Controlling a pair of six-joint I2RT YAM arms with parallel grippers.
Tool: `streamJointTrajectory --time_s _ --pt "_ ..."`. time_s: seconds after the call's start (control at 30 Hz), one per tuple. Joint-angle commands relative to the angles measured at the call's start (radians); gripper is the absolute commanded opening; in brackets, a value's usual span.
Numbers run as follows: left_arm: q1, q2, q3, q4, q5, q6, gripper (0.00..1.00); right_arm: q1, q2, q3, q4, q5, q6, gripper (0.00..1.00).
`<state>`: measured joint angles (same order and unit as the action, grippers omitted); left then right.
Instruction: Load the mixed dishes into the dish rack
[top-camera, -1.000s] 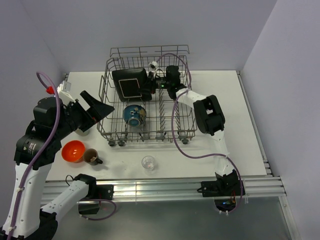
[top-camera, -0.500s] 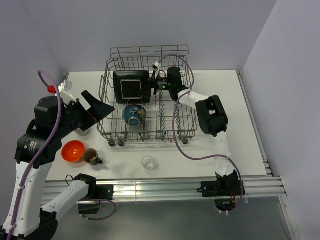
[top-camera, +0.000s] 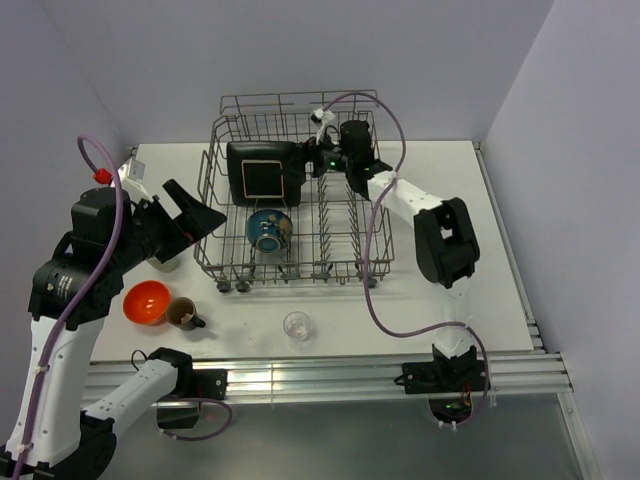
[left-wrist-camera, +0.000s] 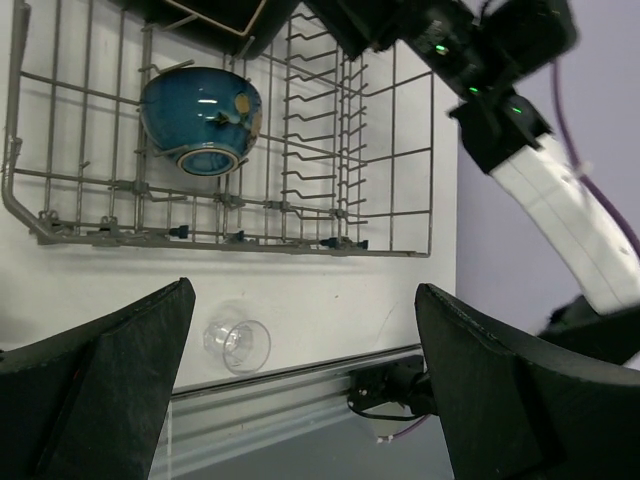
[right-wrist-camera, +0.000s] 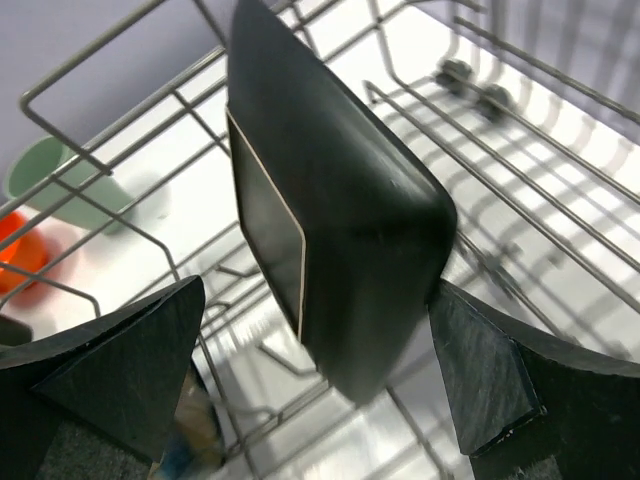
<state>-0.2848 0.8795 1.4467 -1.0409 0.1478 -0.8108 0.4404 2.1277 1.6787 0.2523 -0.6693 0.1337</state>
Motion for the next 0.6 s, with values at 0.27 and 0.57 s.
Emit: streamJointTrajectory --time_s 0.27,0.57 --pt "0.001 -0.028 -0.023 -0.065 0.03 -0.002 0.99 0.009 -0.268 -0.106 -0.235 0.312 -0.102 1.0" --pt "-0.005 -0.046 -0.236 -0.121 0.211 0.023 0.91 0.043 -0.495 -0.127 -0.482 0.45 0.174 1.0"
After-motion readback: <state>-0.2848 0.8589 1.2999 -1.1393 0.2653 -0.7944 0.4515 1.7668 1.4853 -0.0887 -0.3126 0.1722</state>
